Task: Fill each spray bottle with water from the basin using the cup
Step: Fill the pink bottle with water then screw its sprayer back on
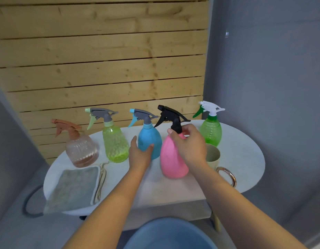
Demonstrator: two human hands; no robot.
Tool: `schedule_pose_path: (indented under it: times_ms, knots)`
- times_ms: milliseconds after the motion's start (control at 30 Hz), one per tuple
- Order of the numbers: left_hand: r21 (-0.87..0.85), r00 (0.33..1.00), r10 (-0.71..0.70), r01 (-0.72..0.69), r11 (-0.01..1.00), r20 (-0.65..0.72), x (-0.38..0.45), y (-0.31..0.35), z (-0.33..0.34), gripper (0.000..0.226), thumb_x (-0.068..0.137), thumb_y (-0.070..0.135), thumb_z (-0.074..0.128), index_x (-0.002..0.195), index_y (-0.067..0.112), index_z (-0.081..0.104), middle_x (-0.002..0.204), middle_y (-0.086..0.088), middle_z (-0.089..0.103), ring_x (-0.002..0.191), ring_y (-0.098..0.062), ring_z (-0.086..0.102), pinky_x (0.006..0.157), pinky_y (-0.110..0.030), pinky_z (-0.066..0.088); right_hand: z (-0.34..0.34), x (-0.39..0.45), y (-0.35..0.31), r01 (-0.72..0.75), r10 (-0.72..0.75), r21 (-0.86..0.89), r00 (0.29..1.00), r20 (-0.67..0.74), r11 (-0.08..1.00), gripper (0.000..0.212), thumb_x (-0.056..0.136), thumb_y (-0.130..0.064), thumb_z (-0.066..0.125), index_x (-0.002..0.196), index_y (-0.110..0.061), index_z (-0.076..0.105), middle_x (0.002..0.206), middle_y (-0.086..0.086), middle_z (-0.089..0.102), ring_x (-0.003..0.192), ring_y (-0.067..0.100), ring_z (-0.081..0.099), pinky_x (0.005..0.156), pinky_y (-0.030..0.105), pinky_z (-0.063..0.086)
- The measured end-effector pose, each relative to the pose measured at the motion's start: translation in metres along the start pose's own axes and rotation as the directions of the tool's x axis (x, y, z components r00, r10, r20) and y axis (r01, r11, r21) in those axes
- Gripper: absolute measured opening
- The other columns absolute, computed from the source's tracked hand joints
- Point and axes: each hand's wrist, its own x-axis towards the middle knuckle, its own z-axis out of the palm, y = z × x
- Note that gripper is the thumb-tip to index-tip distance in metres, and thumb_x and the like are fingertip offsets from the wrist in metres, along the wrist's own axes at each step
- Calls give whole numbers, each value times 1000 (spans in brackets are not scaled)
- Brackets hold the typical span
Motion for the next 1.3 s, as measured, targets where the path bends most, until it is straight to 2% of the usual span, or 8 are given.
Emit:
schedule_pose_path:
  times_ms: [100, 267, 367, 533, 767, 867, 1067, 1300]
  knots:
    - [-166, 997, 0, 13, 986, 81, -42, 22, -16, 45, 92, 25, 51, 136, 19, 42, 141, -4, 44, 122, -16, 44, 98, -30, 35, -14, -13, -6, -21, 16, 47, 996, 93, 999, 26, 81, -45, 67, 88, -23, 55, 78, -14, 56, 80, 10, 55, 70, 28, 40]
    - [-23, 851, 57, -52, 998, 522, -107, 39, -40, 90, 66, 30, 65, 145, 34, 22, 139, 7, 40, 121, -13, 45, 95, -26, 39, -28, -38, -12, -110, 60, 193, 967, 247, 975, 29, 77, -39, 74, 82, -14, 61, 66, -8, 57, 64, 10, 54, 58, 22, 37]
    - [133, 891, 69, -142, 981, 448, -143, 35, -47, 107, 61, 31, 87, 143, 38, 18, 131, 13, 42, 117, -12, 47, 90, -25, 43, -37, -61, -12, -147, 74, 216, 946, 315, 965, 31, 75, -40, 76, 79, -14, 60, 65, -8, 56, 62, 7, 52, 56, 18, 37]
    - [52, 913, 72, -102, 993, 401, -168, 18, -53, 76, 57, 28, 86, 115, 41, 39, 111, 14, 57, 97, 2, 56, 70, -12, 48, -41, -83, -7, -107, -13, 286, 921, 388, 952, 22, 71, -30, 81, 66, -15, 65, 58, -9, 58, 52, 1, 50, 51, 11, 37]
    - [-178, 675, 74, 87, 980, 734, -153, 14, -87, 76, 48, 21, 78, 120, 22, 54, 106, 4, 69, 100, -13, 65, 79, -27, 53, -45, -82, -2, -390, -122, 522, 702, 701, 759, 34, 73, -21, 74, 100, 0, 69, 99, 12, 69, 92, 15, 64, 89, 27, 48]
    - [-68, 744, 56, -15, 998, 665, -146, 9, -90, 86, 45, 30, 82, 124, 31, 49, 117, 3, 62, 108, -15, 61, 85, -31, 54, -43, -84, 0, -367, -110, 476, 690, 715, 799, 43, 75, -26, 71, 110, -3, 62, 101, 8, 66, 95, 15, 62, 89, 26, 47]
    - [-49, 811, 56, -34, 998, 583, -150, 7, -85, 86, 44, 35, 83, 122, 34, 46, 113, 6, 60, 99, -6, 62, 74, -23, 53, -32, -94, 2, -264, 63, 403, 892, 448, 876, 31, 66, -25, 83, 84, -12, 62, 75, -2, 64, 70, 8, 61, 65, 16, 47]
    - [-17, 871, 50, -48, 999, 489, -156, 7, -79, 74, 60, 23, 83, 120, 38, 43, 113, 11, 59, 99, -2, 59, 68, -15, 50, -27, -101, -4, -225, 27, 343, 866, 499, 912, 13, 87, -26, 65, 82, -14, 67, 90, 8, 69, 88, 19, 64, 89, 40, 48]
